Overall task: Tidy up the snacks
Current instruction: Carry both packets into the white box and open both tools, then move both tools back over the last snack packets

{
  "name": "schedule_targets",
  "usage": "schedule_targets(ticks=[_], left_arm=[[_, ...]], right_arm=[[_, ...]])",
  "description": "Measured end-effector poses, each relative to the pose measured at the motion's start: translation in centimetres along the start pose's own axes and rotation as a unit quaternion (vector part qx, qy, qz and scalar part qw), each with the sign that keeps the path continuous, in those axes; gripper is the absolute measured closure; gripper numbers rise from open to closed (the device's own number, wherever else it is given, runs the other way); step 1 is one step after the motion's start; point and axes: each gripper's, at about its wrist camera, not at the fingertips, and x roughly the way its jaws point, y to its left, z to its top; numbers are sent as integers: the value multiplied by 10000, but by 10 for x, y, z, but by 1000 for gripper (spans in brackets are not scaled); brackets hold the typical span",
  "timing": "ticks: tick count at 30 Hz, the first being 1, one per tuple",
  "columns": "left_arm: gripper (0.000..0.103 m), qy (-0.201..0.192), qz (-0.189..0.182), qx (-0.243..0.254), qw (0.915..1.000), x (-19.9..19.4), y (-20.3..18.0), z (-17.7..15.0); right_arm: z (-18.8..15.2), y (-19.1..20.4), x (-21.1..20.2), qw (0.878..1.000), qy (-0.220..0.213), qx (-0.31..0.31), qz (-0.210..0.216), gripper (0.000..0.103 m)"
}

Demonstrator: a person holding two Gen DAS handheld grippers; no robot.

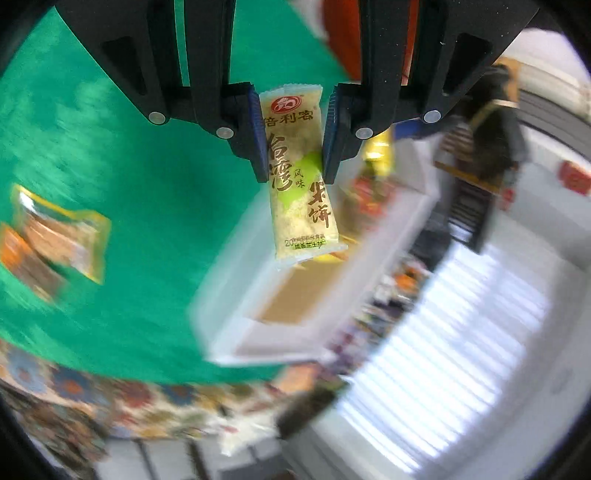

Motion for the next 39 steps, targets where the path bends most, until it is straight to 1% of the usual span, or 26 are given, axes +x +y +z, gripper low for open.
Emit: schedule_targets(ticks=[1, 2, 3, 4, 5, 6, 7, 9, 10, 12, 14, 15, 16, 17, 18, 19, 21, 22, 24, 25, 27, 28, 31, 33, 36, 39], left_arm=[[55, -95, 278, -76, 9995, -10, 17, 8], [55, -166, 512, -158, 9984, -17, 32, 14], [52, -212, 727, -222, 9969, -22, 44, 17], [36, -167, 1005, -301, 9943, -23, 60, 20], [25, -23, 1230, -383, 9917, -21, 72, 21], [13, 80, 1422, -452, 9888, -19, 84, 20], [13, 95, 1523, -462, 9872, -17, 89, 18], [13, 112, 1789, -445, 9828, -16, 96, 10], [13, 88, 1811, -469, 9823, -19, 98, 5], [13, -9, 1648, -592, 9845, -21, 96, -4], [13, -69, 1302, -632, 9894, -18, 79, -13], [13, -88, 1115, -561, 9921, -15, 67, -15], [12, -92, 980, -471, 9940, -12, 56, -18], [11, -80, 789, -306, 9964, -6, 36, -21], [6, -55, 618, -126, 9980, 0, 16, -22], [2, -39, 481, 30, 9988, 6, 0, -23], [0, 46, 175, 466, 9988, 27, -45, -33], [0, 117, 107, 616, 9980, 36, -63, -37], [0, 366, -46, 982, 9945, 68, -104, -51], [0, 446, -91, 1097, 9929, 82, -116, -57], [0, 701, -187, 1372, 9879, 120, -146, -74], [0, 796, -211, 1477, 9856, 132, -159, -81], [1, 1037, -152, 1943, 9753, 175, -196, -102], [1, 1112, -102, 2142, 9704, 195, -215, -109], [1, 1113, -80, 2305, 9667, 221, -236, -116], [1, 1092, 37, 2402, 9646, 238, -243, -118]], right_arm=[[9, 27, 11, 9998, -8, -27, 195, 73], [12, 40, 22, 9994, 9, -42, 332, 73], [15, 61, 38, 9986, 47, -75, 522, 72], [13, 78, 54, 9979, 98, -98, 628, 69], [7, 90, 66, 9979, 145, -110, 618, 65], [7, 98, 80, 9977, 276, -83, 607, 42], [3, 102, 92, 9974, 422, -36, 589, 33], [-11, 102, 106, 9976, 585, 50, 357, 34], [-18, 95, 105, 9981, 568, 44, 238, 34], [-28, 76, 96, 9991, 416, 22, -107, 34], [-43, 44, 81, 9971, 147, -108, -732, 34], [-48, 30, 78, 9940, 48, -205, -1077, 34], [-67, 5, 67, 9846, -82, -364, -1708, 34], [-76, -14, 61, 9759, -150, -473, -2124, 34], [-96, -39, 49, 9609, -239, -617, -2687, 34], [-114, -62, 35, 9479, -285, -677, -3099, 34], [-148, -103, 8, 9280, -362, -635, -3655, 34], [-165, -122, -8, 9182, -404, -542, -3903, 34], [-192, -157, -41, 9028, -488, -294, -4263, 34], [-204, -172, -58, 8962, -529, -149, -4402, 34], [-223, -194, -89, 8865, -647, 150, -4579, 34], [-229, -207, -100, 8843, -725, 339, -4601, 34], [-240, -230, -127, 8802, -1001, 767, -4575, 34], [-245, -239, -137, 8781, -1108, 890, -4569, 34], [-249, -251, -145, 8795, -1318, 977, -4467, 34], [-252, -253, -149, 8793, -1356, 1046, -4445, 32]])
